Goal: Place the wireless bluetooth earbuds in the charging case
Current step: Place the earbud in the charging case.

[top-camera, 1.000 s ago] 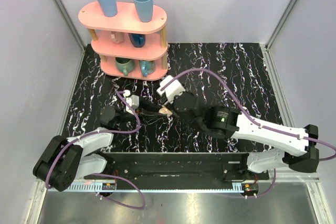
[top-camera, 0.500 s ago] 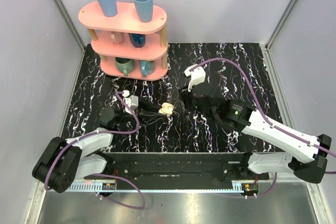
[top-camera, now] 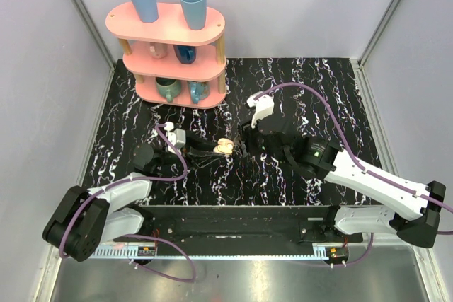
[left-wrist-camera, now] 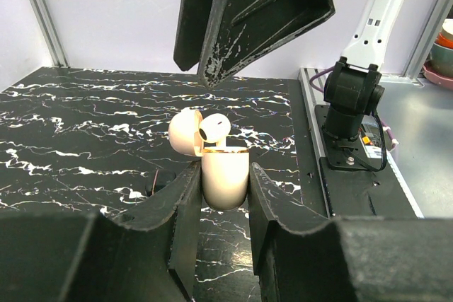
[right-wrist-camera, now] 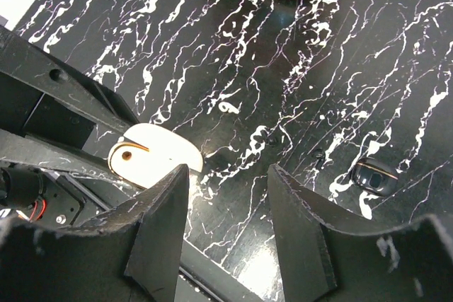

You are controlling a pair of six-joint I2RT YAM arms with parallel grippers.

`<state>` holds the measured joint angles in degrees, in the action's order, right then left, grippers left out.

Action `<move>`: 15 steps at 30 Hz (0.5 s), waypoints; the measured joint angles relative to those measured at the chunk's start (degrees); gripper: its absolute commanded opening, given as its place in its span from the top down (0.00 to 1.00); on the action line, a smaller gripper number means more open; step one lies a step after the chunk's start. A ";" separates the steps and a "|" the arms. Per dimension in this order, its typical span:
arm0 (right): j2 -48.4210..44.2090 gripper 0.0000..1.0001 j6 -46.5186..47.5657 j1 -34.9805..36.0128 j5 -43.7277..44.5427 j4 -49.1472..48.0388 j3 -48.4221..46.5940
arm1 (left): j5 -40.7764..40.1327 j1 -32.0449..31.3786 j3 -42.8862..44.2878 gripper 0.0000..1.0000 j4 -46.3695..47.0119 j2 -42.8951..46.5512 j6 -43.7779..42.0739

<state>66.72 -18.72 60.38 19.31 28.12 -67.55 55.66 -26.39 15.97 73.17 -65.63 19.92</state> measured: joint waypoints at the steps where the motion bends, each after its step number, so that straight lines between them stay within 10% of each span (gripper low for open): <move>1: 0.00 0.44 -0.02 0.00 -0.20 -0.04 0.00 | 0.00 0.00 0.00 1.00 0.00 0.00 0.00; 15: 0.24 0.43 -0.24 0.00 -2.49 -0.68 0.24 | -0.11 0.00 0.00 1.00 0.00 0.00 0.00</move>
<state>66.96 -18.96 60.38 16.82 27.44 -67.31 55.55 -26.39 15.97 73.17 -65.63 19.92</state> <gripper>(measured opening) 0.565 0.328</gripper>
